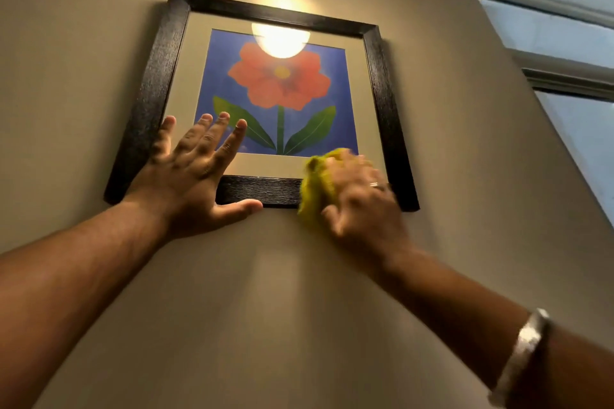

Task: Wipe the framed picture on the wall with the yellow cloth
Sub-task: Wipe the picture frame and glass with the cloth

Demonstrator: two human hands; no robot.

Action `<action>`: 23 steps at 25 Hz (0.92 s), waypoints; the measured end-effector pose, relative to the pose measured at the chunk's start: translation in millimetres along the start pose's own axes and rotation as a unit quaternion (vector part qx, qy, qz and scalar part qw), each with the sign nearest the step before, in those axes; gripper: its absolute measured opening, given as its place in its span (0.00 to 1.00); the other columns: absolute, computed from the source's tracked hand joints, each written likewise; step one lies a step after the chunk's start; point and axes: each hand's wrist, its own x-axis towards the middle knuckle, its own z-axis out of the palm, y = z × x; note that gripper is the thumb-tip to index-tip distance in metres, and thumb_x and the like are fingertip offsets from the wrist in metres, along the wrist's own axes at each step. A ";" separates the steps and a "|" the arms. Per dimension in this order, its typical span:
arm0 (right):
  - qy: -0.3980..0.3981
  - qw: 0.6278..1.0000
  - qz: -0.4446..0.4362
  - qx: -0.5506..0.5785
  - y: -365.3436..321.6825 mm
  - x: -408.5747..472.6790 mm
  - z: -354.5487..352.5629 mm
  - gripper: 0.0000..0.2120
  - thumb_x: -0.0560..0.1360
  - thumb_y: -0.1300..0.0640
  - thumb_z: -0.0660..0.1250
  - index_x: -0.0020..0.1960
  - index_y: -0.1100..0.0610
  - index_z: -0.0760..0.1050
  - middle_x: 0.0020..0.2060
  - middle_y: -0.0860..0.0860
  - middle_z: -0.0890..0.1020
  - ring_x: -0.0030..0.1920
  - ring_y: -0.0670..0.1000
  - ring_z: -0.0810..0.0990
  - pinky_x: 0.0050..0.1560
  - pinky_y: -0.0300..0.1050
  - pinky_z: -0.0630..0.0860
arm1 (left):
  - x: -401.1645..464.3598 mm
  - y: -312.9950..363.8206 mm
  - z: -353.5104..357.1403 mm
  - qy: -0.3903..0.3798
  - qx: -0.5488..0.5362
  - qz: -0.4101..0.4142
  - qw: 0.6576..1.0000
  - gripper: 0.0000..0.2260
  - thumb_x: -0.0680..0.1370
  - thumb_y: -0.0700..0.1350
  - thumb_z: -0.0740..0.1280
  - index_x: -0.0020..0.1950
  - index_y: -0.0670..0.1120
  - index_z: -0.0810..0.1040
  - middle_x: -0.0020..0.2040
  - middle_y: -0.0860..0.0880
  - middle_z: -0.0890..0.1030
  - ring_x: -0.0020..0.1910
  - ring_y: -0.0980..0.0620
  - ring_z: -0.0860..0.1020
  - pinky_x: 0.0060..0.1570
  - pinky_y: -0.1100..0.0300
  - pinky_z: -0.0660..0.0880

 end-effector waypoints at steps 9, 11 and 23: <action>0.018 0.972 0.232 0.012 -6.4 -6.5 -5.1 0.36 0.68 0.47 0.52 0.75 0.52 0.57 0.77 0.57 0.56 0.77 0.59 0.53 0.77 0.55 0.50 | -53.2 -72.6 -14.8 -0.039 -0.028 -0.020 0.999 0.39 0.75 0.67 0.41 0.79 0.44 0.43 0.80 0.45 0.45 0.79 0.48 0.44 0.78 0.46 0.41; 0.024 0.979 0.199 0.022 -52.6 0.9 5.8 0.34 0.69 0.47 0.55 0.74 0.52 0.59 0.77 0.57 0.59 0.76 0.60 0.55 0.77 0.56 0.50 | -56.9 -71.4 -12.7 -0.037 -0.069 -0.033 0.996 0.38 0.75 0.64 0.43 0.79 0.43 0.43 0.80 0.45 0.43 0.79 0.49 0.42 0.78 0.49 0.41; 0.062 0.985 0.156 -0.026 -90.0 12.7 7.6 0.23 0.69 0.49 0.57 0.62 0.54 0.71 0.64 0.56 0.75 0.63 0.61 0.73 0.61 0.53 0.70 | -55.2 -74.2 -8.4 0.001 -0.079 0.001 0.997 0.36 0.75 0.59 0.44 0.79 0.42 0.49 0.80 0.43 0.49 0.79 0.47 0.47 0.78 0.47 0.42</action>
